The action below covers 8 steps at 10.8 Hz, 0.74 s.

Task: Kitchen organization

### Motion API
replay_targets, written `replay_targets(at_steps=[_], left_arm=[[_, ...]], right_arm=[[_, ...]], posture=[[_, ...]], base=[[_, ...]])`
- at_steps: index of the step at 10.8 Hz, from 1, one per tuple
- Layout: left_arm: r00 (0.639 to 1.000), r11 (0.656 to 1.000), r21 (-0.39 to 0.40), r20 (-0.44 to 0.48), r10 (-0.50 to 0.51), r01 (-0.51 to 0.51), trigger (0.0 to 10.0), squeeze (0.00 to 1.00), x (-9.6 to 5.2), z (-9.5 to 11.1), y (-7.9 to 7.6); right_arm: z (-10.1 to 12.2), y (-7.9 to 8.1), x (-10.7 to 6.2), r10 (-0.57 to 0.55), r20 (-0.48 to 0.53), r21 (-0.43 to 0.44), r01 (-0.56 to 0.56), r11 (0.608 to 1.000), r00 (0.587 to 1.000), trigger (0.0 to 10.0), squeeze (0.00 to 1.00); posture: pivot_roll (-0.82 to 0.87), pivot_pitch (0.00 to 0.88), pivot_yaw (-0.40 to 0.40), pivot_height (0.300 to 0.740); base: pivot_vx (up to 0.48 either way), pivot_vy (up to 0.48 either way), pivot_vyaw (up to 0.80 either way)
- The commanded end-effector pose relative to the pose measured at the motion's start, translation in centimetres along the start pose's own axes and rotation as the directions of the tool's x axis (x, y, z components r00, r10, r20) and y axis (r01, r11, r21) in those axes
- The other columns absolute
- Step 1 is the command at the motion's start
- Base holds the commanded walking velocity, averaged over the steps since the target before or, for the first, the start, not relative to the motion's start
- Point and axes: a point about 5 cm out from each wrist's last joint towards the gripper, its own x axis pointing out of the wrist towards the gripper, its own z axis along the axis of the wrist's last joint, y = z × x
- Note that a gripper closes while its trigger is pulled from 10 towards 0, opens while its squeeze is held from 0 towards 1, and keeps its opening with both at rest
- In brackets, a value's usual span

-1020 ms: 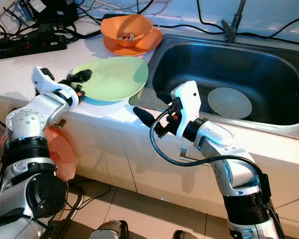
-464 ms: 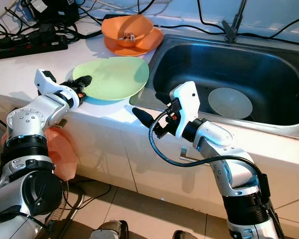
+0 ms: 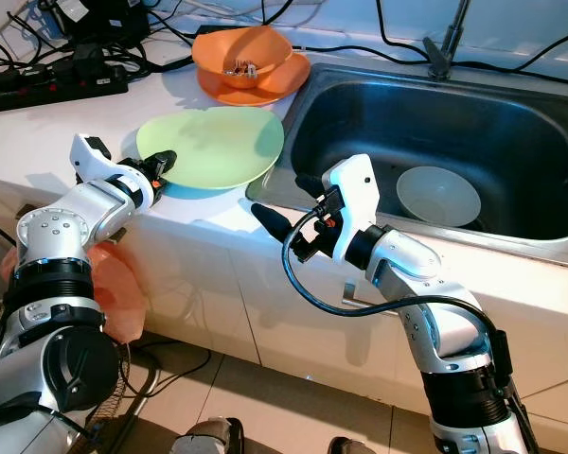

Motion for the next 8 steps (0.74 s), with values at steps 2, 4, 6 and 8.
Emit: replay_targets(at_steps=[2, 4, 6, 8], left_arm=[[1.000, 1.000, 0.005, -0.021, -0.006, 0.006, 0.0, 0.00, -0.05, -0.54, 0.22], [1.000, 1.000, 0.007, -0.018, -0.009, 0.009, 0.0, 0.00, -0.14, -0.57, 0.28], [1.000, 1.000, 0.016, -0.026, -0.017, 0.017, 0.0, 0.00, -0.20, -0.98, 0.30], [0.999, 0.999, 0.026, -0.030, -0.023, 0.023, 0.0, 0.00, -0.43, -1.08, 0.26]], right_arm=[[0.08, 0.31, 0.15, 0.009, 0.008, -0.007, -0.009, 1.000, 1.000, 10.0, 0.00], [0.11, 0.29, 0.16, 0.007, 0.008, -0.006, -0.007, 1.000, 1.000, 10.0, 0.00], [0.09, 0.19, 0.12, -0.001, 0.006, -0.008, 0.001, 1.000, 1.000, 10.0, 0.00], [0.10, 0.11, 0.11, -0.005, 0.005, -0.008, 0.005, 1.000, 1.000, 10.0, 0.00]], posture=[[0.09, 0.101, 0.058, 0.740], [0.09, 0.101, 0.058, 0.740], [0.09, 0.101, 0.058, 0.740], [0.09, 0.101, 0.058, 0.740]], base=[[0.000, 0.000, 0.00], [0.000, 0.000, 0.00], [0.000, 0.000, 0.00], [0.000, 0.000, 0.00]])
